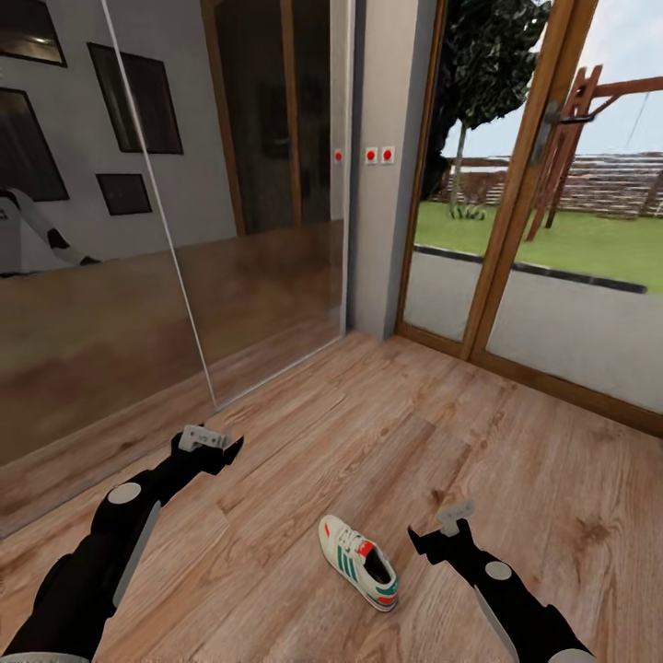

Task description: Pick up the two gym shoes and the two sandals from the corridor floor and place them onto the hallstand (shoe rack) in the corridor, making sure they are on the rack and not on the floor. Arrange them so the two gym shoes are next to each other and the two sandals are next to each other.

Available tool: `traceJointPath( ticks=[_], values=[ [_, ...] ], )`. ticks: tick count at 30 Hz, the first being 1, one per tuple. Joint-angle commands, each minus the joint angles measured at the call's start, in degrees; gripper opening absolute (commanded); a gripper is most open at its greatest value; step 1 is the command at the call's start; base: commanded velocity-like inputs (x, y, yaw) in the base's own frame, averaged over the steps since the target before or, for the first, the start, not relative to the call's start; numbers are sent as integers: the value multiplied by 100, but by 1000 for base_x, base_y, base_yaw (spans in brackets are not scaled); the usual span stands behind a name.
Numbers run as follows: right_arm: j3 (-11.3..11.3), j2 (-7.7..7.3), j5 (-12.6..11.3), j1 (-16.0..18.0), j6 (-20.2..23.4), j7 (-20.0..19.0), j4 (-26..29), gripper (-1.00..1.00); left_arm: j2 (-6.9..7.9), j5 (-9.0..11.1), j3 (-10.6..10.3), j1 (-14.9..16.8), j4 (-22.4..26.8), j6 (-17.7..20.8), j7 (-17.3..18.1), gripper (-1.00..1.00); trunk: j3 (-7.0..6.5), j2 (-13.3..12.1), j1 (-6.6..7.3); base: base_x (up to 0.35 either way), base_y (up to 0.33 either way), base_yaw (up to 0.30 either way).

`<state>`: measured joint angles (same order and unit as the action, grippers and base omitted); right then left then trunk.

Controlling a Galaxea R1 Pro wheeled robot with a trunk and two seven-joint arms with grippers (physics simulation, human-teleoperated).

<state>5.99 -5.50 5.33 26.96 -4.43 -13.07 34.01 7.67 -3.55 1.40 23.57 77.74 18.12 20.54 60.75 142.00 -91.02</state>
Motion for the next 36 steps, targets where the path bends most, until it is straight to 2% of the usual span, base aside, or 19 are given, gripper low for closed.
traceJointPath(
  ticks=[1, 4, 8, 16, 36],
  values=[
    [8, -10, 56, 3, -22, -1, 0, 100, -2, -34, 8, 11, -1, 162, 53, 100, 32, 44, -21, 0, 0, 78],
    [8, -19, 56, 3, -17, -2, 5, 100, -2, -26, 0, 8, -4, 393, 61, 100, 116, 125, -68, 0, 0, 78],
    [1, -22, 56, 3, -14, -2, 13, 100, -9, -21, -13, 7, -7, 475, 88, 100, 238, 131, -78, 0, 0, 73],
    [3, -37, 57, 3, -20, -7, 82, 100, -11, -36, -9, 3, -12, 498, 197, 100, 438, 141, -99, 0, 0, 25],
    [8, -37, 56, 3, -6, -41, 124, 100, -21, -32, -8, -8, -22, 500, 219, 100, 889, 168, -150, 0, 0, 6]
  ],
)
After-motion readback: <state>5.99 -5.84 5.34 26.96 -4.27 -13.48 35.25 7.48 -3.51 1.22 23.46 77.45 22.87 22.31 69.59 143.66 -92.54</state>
